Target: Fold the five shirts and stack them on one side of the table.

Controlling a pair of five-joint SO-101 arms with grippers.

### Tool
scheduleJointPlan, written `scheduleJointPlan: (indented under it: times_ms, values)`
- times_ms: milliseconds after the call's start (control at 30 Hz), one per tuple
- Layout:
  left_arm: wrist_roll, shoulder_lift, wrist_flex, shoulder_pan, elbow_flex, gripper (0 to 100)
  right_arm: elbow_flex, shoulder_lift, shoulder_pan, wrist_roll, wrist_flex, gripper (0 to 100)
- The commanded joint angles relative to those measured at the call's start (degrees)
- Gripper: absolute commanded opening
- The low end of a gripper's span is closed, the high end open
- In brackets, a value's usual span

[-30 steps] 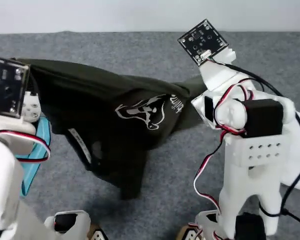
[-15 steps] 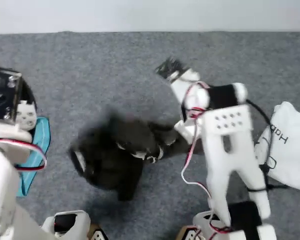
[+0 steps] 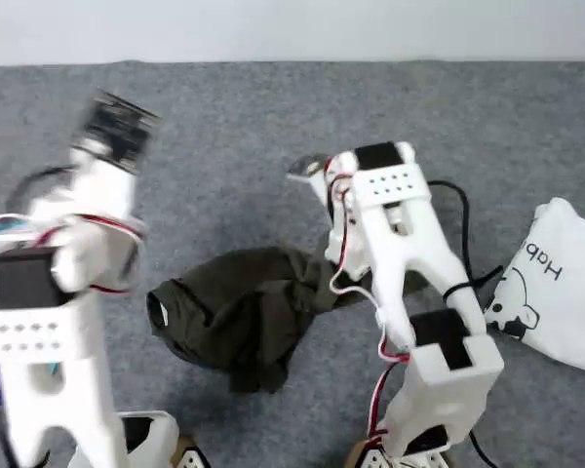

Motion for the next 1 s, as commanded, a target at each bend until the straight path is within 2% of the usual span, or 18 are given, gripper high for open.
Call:
scheduleJointPlan:
  times_ms: [0,233,400,600,967]
  values:
    - [-2.0,-0.8,0.3,8.2,6.3,1,-7.2,1.1,4.4,0.4,0.1,1.8]
    - [-1.9,-0.4,0.3,23.6,17.8,2,-11.3,2.1,11.6,0.2,2.5,16.2]
    - [-1.8,-0.4,-4.7,32.6,29.1,16,-11.3,0.5,15.5,-0.3,2.6,20.7]
    - [-1.8,-0.3,-15.3,37.6,39.9,20,-11.3,-0.8,16.7,-0.3,2.6,20.7]
    - [0.3,0.0,-22.9,43.4,49.1,21,-11.3,-0.6,16.2,-0.5,2.2,20.7]
